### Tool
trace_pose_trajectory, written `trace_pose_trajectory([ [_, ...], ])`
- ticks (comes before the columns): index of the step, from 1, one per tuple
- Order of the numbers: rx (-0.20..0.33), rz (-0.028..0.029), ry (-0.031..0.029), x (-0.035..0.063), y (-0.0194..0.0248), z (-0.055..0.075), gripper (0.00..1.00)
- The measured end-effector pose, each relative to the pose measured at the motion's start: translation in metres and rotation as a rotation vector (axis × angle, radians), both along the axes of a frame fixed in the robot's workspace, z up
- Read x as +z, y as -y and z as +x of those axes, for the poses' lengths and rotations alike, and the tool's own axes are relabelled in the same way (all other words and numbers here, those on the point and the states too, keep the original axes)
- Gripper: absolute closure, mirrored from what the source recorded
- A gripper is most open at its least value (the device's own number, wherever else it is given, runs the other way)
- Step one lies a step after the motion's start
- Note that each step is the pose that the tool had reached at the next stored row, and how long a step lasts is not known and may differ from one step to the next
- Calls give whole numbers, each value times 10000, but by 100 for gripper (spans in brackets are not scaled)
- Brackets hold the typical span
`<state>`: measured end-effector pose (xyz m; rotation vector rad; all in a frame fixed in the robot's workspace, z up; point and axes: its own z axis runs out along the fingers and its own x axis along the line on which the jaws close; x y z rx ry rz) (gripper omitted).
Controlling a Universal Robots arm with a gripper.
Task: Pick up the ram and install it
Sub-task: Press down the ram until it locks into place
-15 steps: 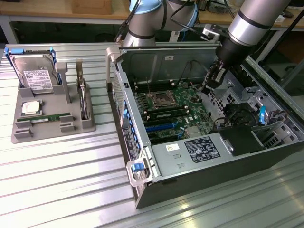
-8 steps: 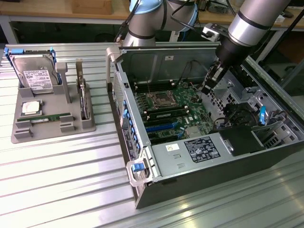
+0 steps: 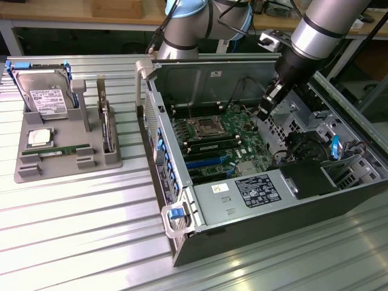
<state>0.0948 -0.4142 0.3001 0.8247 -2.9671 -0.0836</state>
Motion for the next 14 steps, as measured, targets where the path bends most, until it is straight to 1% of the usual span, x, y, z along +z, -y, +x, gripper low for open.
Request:
trace_pose_trajectory([
  [2, -749, -62, 0, -4, 0, 0, 90],
  [7, -2110, -247, 2, -8, 0, 0, 90],
  [8, -2315, -272, 3, -9, 0, 0, 90],
  [10, -2950, -347, 3, -11, 0, 0, 90],
  [13, -3637, -412, 0, -13, 0, 0, 90],
  [14, -4003, -427, -5, -14, -1, 0, 90],
])
